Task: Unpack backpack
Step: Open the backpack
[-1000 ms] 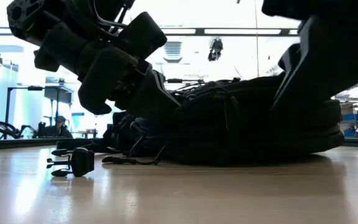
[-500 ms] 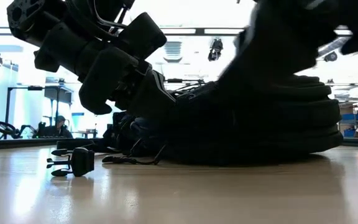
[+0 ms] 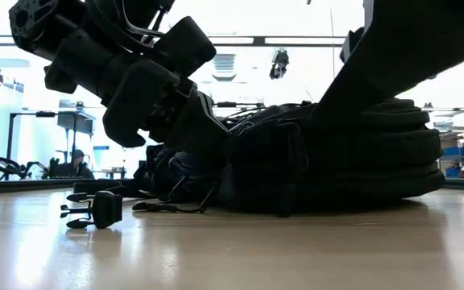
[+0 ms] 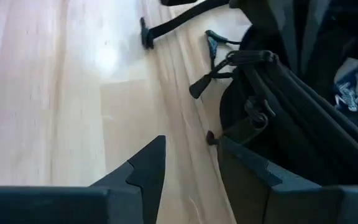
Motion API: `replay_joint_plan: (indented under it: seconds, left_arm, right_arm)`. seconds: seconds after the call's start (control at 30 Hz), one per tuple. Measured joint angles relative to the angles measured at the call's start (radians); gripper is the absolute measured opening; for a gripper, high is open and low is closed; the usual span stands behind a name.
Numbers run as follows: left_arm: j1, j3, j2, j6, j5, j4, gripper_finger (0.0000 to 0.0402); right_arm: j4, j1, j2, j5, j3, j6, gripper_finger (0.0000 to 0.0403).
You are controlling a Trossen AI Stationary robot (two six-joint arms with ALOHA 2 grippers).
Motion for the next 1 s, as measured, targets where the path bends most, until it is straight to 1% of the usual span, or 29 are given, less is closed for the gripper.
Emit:
replay_joint_plan:
  seconds: [0.1,0.17,0.27,0.47,0.6,0.83,0.93,1.0]
  left_arm:
    - [0.0,0.0,0.0,0.004,0.0,0.001,0.0]
    - [0.0,0.0,0.0,0.004,0.0,0.003,0.0]
    - [0.0,0.0,0.0,0.001,0.0,0.005,0.0]
    - [0.0,-0.001,0.0,0.0,0.0,0.005,0.0]
    - [0.0,-0.001,0.0,-0.006,0.0,0.005,0.0]
    - [0.001,-0.002,0.0,-0.007,-0.003,0.005,0.0]
    - [0.001,-0.002,0.0,-0.007,-0.003,0.005,0.0]
    - [0.001,-0.002,0.0,-0.007,-0.003,0.006,0.0]
  right_arm:
    - [0.0,-0.001,0.0,0.033,-0.013,0.044,0.0153]
    - [0.0,-0.012,0.0,0.031,-0.031,0.073,0.0163]
    - [0.027,-0.033,0.0,0.001,-0.058,0.122,0.0171]
    - [0.167,-0.061,-0.001,-0.031,-0.103,0.092,0.0172]
    - [0.185,-0.092,-0.001,-0.073,-0.117,0.141,0.0162]
    - [0.231,-0.107,0.0,-0.062,-0.125,0.155,0.014]
    - [0.236,-0.117,0.0,-0.055,-0.129,0.183,0.0116]
    - [0.241,-0.124,0.008,-0.044,-0.131,0.191,0.0088]
